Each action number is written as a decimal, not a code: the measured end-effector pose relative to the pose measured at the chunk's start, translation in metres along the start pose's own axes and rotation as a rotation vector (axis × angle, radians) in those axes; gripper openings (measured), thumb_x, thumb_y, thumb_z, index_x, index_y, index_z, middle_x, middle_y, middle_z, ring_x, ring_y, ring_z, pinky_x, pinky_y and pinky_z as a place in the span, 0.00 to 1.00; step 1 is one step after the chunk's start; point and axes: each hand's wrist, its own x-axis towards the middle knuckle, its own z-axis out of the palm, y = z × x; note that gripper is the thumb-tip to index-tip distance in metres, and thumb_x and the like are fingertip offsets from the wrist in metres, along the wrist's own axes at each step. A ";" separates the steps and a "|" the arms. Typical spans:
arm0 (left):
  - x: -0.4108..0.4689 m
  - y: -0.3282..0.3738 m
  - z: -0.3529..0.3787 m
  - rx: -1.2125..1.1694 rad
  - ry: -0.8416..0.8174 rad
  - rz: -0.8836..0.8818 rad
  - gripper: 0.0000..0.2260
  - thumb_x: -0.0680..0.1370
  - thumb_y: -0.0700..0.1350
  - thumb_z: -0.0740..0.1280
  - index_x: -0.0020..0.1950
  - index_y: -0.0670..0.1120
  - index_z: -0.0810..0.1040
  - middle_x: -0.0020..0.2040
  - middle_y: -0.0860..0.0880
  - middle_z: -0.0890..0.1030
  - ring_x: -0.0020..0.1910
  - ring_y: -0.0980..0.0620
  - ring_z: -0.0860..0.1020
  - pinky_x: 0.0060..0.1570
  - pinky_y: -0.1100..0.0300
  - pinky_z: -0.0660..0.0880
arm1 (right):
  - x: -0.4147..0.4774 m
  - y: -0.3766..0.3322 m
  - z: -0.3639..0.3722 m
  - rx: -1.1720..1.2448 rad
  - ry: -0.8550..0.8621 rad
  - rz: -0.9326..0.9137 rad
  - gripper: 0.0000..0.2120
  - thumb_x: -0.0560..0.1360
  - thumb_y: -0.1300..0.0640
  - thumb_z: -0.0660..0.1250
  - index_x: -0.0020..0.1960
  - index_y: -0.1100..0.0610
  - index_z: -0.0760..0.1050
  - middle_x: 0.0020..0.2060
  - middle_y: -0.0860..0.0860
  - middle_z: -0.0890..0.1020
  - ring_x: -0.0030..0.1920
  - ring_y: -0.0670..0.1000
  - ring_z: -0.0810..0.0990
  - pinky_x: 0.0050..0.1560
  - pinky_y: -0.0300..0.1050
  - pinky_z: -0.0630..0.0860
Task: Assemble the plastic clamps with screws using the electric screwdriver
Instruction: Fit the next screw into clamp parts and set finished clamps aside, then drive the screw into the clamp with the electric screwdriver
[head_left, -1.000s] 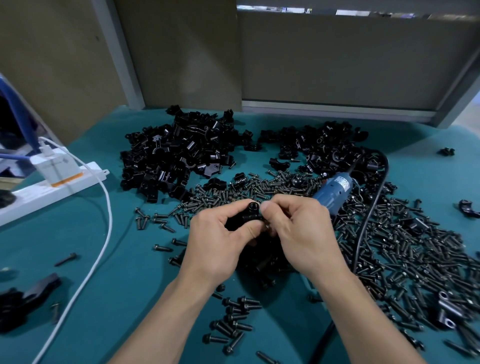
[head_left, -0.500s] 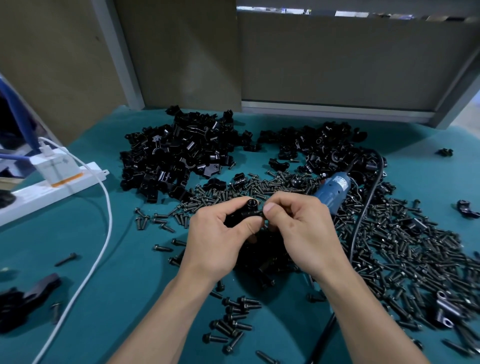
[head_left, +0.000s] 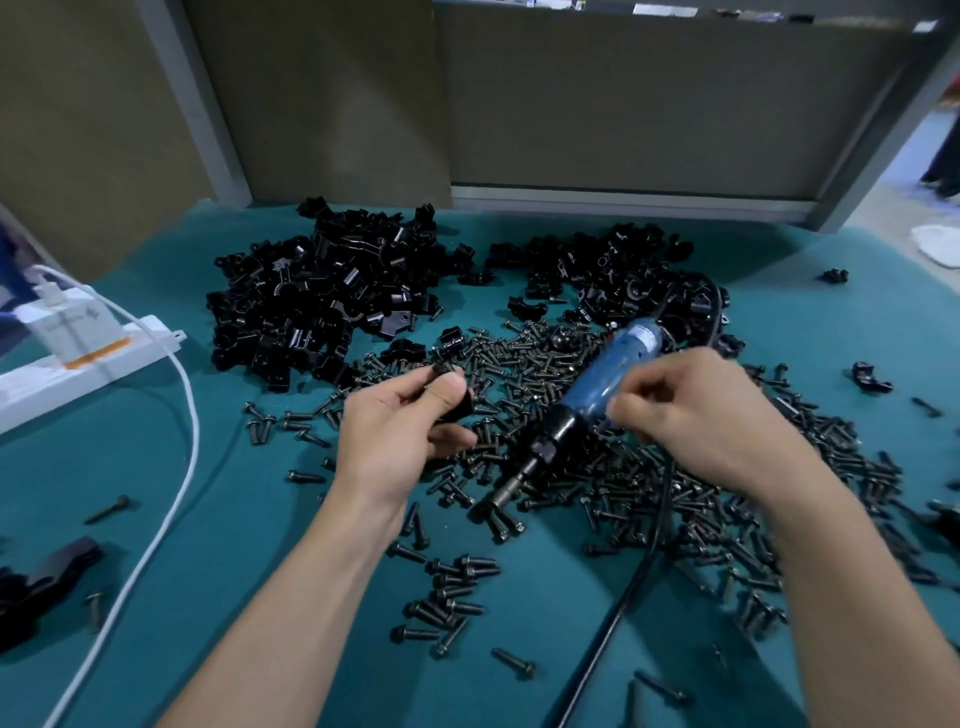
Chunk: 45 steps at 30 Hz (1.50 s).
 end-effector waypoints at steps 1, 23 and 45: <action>-0.001 -0.002 0.003 0.033 -0.016 0.007 0.15 0.70 0.49 0.77 0.54 0.45 0.88 0.47 0.46 0.89 0.30 0.48 0.84 0.37 0.60 0.82 | -0.005 0.004 0.001 -0.096 -0.056 0.028 0.10 0.76 0.52 0.74 0.37 0.49 0.83 0.28 0.45 0.83 0.24 0.40 0.75 0.25 0.31 0.69; -0.007 -0.014 0.009 0.349 -0.043 0.191 0.07 0.74 0.46 0.79 0.49 0.57 0.87 0.44 0.52 0.89 0.32 0.47 0.86 0.42 0.53 0.83 | -0.047 -0.011 0.040 -0.552 -0.111 -0.164 0.07 0.75 0.63 0.67 0.42 0.52 0.77 0.37 0.50 0.82 0.40 0.55 0.81 0.43 0.46 0.73; -0.005 -0.016 0.010 0.464 -0.009 0.173 0.20 0.75 0.51 0.79 0.65 0.48 0.84 0.40 0.54 0.88 0.35 0.52 0.87 0.63 0.35 0.78 | -0.022 0.035 0.009 -0.255 0.062 0.241 0.19 0.72 0.70 0.67 0.49 0.47 0.81 0.43 0.50 0.84 0.41 0.51 0.82 0.43 0.49 0.84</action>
